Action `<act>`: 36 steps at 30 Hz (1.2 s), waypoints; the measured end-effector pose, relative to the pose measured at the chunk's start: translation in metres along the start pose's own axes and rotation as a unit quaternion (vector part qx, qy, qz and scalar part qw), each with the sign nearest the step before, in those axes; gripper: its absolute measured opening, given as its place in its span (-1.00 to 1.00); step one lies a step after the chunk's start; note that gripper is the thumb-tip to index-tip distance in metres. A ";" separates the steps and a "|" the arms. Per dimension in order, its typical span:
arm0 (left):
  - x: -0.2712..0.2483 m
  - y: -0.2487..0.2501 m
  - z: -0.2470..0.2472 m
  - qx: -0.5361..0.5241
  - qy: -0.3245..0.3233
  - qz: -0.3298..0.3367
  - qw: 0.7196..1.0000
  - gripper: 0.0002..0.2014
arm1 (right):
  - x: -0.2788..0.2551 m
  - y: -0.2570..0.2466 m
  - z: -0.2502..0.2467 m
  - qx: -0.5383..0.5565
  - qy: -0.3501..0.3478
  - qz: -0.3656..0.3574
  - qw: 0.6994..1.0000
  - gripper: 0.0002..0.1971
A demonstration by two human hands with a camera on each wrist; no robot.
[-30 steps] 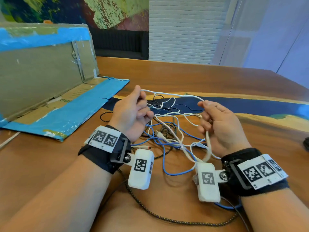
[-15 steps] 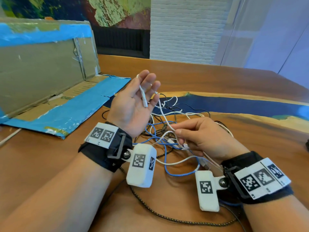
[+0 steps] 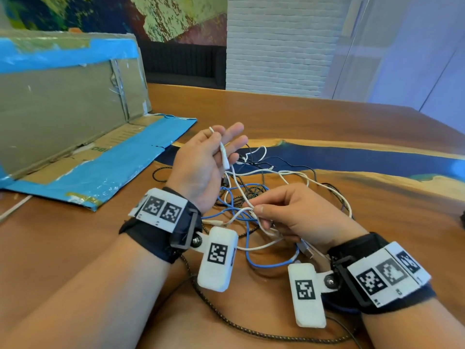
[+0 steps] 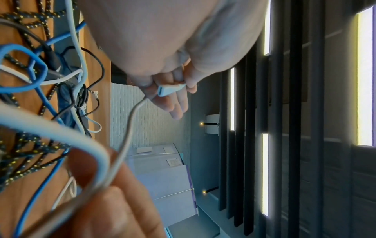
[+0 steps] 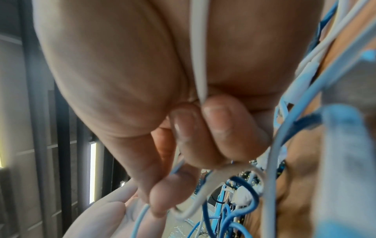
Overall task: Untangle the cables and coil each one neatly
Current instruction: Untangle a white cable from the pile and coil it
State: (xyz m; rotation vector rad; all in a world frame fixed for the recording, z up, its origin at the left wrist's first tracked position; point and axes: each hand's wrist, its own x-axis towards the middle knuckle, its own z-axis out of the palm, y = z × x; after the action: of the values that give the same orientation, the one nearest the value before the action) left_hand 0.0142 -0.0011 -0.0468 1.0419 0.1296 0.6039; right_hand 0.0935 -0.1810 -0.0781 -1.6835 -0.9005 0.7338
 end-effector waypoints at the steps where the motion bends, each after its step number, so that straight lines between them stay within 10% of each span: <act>1: 0.001 -0.002 -0.001 0.015 0.008 -0.002 1.000 -0.80 | -0.001 -0.001 -0.001 0.000 -0.008 -0.005 1.000 -0.84; 16: -0.006 -0.009 0.003 0.214 -0.069 -0.035 0.974 -0.71 | -0.008 -0.007 -0.003 0.067 -0.086 -0.056 0.992 -0.77; 21: -0.012 -0.011 0.007 0.325 -0.174 -0.028 0.929 -0.74 | -0.006 -0.012 -0.013 0.120 0.053 -0.126 0.983 -0.80; 29: -0.018 -0.007 0.006 0.162 -0.232 -0.120 0.952 -0.57 | 0.002 0.001 -0.044 0.045 0.288 -0.118 0.949 -0.89; 36: -0.015 -0.001 0.009 -0.046 -0.120 -0.066 0.990 -0.62 | 0.004 0.002 -0.019 0.048 0.136 -0.054 0.988 -0.75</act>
State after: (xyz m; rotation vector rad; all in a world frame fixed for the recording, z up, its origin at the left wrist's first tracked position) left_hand 0.0060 -0.0162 -0.0458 1.0002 -0.0398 0.3582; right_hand 0.1115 -0.1874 -0.0756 -1.5909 -0.7458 0.4531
